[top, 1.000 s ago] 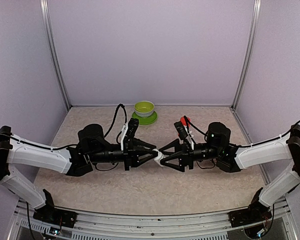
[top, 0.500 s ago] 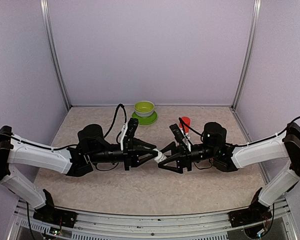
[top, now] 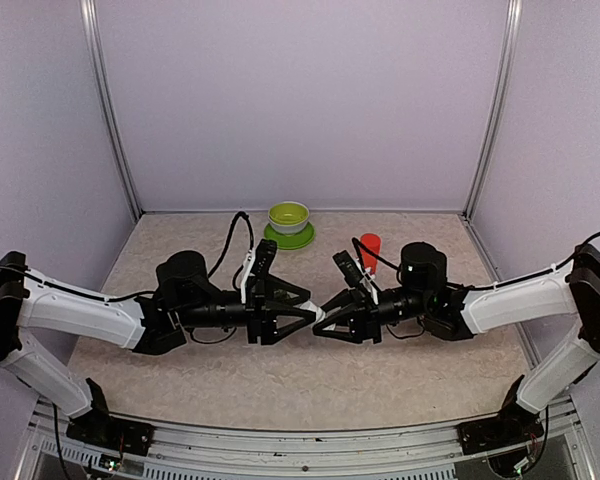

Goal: Sort the pills into containers
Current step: Pass from the left arm to the right, then pass from the right arm to the left

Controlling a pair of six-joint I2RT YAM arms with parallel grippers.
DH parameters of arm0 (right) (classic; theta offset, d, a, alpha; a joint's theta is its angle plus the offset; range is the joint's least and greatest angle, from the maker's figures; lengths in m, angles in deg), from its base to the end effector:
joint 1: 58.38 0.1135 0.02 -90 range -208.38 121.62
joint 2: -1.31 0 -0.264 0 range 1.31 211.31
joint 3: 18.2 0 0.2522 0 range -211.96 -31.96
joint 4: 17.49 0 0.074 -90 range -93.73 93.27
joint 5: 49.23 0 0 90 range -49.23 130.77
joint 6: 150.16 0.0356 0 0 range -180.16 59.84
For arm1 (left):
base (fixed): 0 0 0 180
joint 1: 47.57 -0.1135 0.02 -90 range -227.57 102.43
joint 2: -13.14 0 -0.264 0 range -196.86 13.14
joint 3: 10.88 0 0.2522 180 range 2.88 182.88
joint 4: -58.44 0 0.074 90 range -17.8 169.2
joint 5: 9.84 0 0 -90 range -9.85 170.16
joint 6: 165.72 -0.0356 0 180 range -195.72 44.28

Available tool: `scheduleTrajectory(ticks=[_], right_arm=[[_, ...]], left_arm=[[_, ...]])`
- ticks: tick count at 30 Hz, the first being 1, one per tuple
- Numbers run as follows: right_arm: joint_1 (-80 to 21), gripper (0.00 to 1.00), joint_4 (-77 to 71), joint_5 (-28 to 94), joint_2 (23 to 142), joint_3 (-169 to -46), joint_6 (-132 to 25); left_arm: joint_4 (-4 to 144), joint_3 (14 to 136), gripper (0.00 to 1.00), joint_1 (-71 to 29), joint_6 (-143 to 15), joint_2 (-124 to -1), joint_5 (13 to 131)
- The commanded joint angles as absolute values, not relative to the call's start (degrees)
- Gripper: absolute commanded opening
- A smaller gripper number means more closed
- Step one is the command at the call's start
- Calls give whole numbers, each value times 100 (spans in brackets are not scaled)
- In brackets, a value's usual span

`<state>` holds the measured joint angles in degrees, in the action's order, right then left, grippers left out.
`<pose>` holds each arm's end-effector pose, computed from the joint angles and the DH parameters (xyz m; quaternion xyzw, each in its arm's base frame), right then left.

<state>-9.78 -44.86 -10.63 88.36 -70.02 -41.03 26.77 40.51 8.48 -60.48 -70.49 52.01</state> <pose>0.1826 0.2492 0.2185 -0.4483 0.5845 0.6014 0.3094 0.1589 -0.2660 0.2403 0.4007 0.5864 -0.5381 0.4539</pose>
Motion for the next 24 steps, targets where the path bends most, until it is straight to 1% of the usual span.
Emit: scheduleTrajectory(ticks=[1, 4, 7, 10, 14, 24], right_arm=[[-949, 25, -3257, -816, 8623, -7328, -4675], [-943, 25, -2353, -428, 8390, -7424, -5079], [-950, 25, -1763, -146, 8217, -7485, -5404], [-941, 25, -1476, -9, 8081, -7476, -5548], [-905, 25, -1268, 12, 8114, -7514, -5673], [-666, 25, -1264, -105, 8120, -7588, -5764]], left_arm=[[2867, 3988, 69, 776, -6109, -6903, 5078], [3263, 4021, 75, 754, -6119, -6867, 5001], [3584, 4024, 76, 736, -6048, -6835, 4973], [3846, 4007, 77, 744, -6022, -6775, 4997], [4026, 4042, 80, 745, -6058, -6770, 5016], [4672, 4521, 77, 736, -6273, -7116, 4813]])
